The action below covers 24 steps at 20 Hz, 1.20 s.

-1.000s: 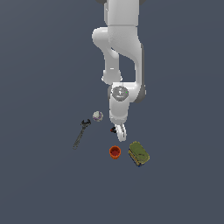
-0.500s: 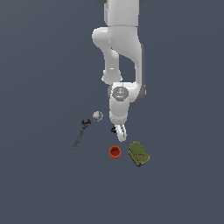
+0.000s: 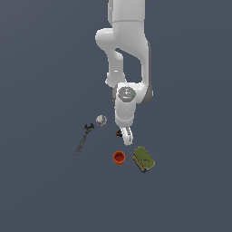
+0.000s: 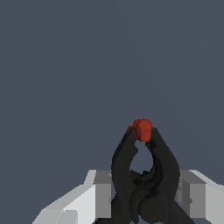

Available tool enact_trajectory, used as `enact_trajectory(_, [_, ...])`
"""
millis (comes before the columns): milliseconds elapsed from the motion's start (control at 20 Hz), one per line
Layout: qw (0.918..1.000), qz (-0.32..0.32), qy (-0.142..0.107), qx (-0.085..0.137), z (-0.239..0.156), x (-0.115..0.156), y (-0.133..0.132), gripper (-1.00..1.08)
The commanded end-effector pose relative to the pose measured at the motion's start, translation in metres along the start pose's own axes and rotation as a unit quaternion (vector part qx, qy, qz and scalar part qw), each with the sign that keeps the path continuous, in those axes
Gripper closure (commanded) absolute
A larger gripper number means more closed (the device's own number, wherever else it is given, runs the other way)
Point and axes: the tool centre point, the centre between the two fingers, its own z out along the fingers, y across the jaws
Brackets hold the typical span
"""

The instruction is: Pick up a designated object from a clutter of objects.

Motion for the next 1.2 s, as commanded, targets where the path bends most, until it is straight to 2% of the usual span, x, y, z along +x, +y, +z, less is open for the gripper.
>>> enact_trajectory(0, [1.0000,0.000,0.000,0.001,-0.011,-0.005,-0.002,1.08])
enact_trajectory(400, [1.0000,0.000,0.000,0.000,-0.067,-0.033,-0.008,1.08])
enact_trajectory(1150, [1.0000,0.000,0.002,0.000,-0.215,-0.106,-0.027,1.08])
